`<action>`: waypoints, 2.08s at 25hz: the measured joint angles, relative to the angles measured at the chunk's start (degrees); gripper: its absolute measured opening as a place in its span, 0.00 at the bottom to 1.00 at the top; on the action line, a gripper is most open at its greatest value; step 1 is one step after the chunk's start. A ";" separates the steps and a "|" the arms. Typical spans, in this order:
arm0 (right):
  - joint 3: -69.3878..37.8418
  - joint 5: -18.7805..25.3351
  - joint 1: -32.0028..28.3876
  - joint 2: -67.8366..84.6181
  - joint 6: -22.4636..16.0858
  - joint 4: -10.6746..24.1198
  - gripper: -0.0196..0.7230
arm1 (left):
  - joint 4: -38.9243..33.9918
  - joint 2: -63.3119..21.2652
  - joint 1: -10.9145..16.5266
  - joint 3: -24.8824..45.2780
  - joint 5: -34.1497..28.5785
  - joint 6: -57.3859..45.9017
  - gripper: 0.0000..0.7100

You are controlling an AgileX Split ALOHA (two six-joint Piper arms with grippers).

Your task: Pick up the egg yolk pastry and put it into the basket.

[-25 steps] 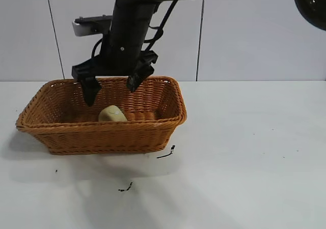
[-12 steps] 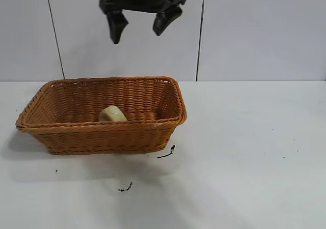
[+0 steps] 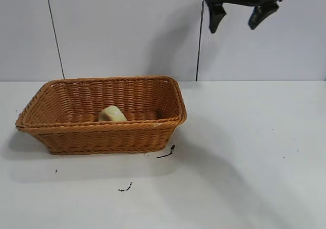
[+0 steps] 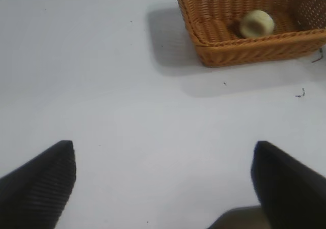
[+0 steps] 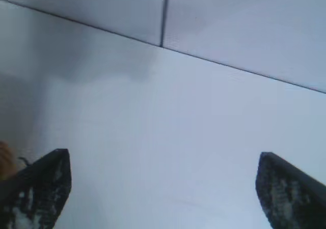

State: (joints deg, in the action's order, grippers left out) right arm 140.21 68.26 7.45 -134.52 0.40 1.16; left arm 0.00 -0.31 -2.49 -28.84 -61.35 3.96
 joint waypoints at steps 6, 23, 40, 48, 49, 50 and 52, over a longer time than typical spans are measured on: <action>-2.35 1.06 -4.53 2.88 0.00 0.07 0.94 | 0.00 0.00 0.00 0.00 0.00 0.00 0.98; -30.58 1.25 -4.94 29.83 -0.40 -1.16 0.94 | 0.00 0.00 0.00 0.00 0.00 0.00 0.98; -85.10 1.34 -4.94 85.23 -0.40 -4.93 0.94 | 0.00 0.00 0.00 0.00 0.00 0.00 0.98; -107.72 -3.84 -4.94 108.92 -0.10 -4.30 0.94 | 0.00 0.00 0.00 0.00 0.00 0.00 0.98; -109.49 -4.07 -4.94 111.36 0.15 -4.30 0.94 | 0.00 0.00 0.00 0.00 0.00 0.00 0.98; -110.12 -4.55 -4.94 113.50 0.52 -4.30 0.94 | 0.00 0.00 0.00 0.00 0.00 0.00 0.98; -111.04 -6.99 -4.94 117.20 1.58 -4.49 0.94 | 0.00 0.00 0.00 0.00 0.00 0.00 0.98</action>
State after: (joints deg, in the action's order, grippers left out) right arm 29.17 61.27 2.51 -17.32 1.98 -3.32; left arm 0.00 -0.31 -2.49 -28.84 -61.35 3.96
